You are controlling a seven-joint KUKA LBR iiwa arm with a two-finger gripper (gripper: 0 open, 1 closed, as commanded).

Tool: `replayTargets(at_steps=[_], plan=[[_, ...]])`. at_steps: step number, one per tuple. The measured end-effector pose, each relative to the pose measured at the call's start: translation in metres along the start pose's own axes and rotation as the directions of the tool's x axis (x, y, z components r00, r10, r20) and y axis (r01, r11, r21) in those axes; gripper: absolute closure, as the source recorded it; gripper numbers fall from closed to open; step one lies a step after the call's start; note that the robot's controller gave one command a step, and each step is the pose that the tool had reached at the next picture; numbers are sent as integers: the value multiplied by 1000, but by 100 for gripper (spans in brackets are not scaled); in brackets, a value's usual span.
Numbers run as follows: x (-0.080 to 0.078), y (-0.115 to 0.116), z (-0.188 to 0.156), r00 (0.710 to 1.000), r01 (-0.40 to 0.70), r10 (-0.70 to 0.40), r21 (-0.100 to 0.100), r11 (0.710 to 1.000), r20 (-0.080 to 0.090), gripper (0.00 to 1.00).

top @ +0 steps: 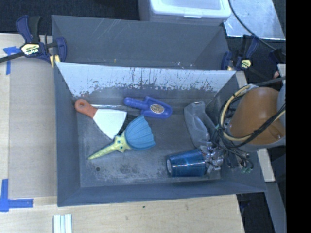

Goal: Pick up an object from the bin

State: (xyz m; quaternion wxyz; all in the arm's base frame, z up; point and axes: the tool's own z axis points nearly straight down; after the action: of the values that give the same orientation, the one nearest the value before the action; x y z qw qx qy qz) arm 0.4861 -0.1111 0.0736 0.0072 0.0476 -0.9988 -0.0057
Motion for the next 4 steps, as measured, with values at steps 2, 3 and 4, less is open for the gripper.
replayTargets(at_steps=[2,3,4], plan=[[1,0,-35,1000,0,0,1,1000,1,100],[1,0,-57,1000,0,0,1,1000,1,100],[0,0,-73,1000,1,-1,3,1000,7,100]])
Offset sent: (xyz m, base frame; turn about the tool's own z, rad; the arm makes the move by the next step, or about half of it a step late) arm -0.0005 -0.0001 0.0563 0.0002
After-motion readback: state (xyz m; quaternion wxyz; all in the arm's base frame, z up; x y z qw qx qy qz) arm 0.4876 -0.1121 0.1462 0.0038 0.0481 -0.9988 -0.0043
